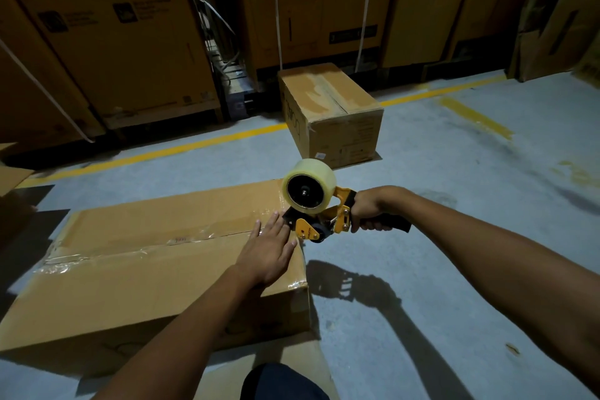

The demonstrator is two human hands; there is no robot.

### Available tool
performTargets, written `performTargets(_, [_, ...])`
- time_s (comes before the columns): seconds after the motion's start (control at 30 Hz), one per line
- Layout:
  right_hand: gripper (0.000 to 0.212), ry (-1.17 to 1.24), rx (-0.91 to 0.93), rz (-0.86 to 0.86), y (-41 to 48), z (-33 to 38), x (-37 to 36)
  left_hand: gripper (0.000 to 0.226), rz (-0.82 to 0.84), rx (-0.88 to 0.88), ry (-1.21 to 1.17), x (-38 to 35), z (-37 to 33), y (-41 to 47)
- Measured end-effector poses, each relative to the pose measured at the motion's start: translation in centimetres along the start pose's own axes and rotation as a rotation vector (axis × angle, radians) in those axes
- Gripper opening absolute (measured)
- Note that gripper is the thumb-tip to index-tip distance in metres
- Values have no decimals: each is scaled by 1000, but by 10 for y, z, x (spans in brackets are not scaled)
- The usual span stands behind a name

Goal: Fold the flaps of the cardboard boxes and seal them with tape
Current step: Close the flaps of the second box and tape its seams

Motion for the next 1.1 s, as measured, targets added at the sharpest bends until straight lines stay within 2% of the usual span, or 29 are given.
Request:
performTargets(0.17, [30,86,-44,60,-2,0,-8,66,25,44,14,0,-1,0])
performTargets(0.27, [25,92,-7,6,-2,-5,-10,65,9,29,-8,2,-1,-1])
performTargets(0.43, [9,-141,83,-243,-7,-10,-14,59,-10,-20,-58,1,0,-1])
performTargets(0.67, [8,-262,42,-173,-12,22,13,57,-30,-34,-68,1,1,-1])
performTargets(0.87, [29,-61,-97,100,13,4,-6,62,-3,19,-27,0,0,-1])
performTargets(1.1, [26,250,-6,70,33,-21,-25,61,49,19,0,5,-1,2])
Point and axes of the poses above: each hand's wrist, its own y-axis towards the middle knuckle, its own x-axis out of the back of the hand, z = x × y, the point moved 3 cm from there along y, towards the middle knuckle, and after that the axes turned 10 degrees about -y, right-handed, at the moved point
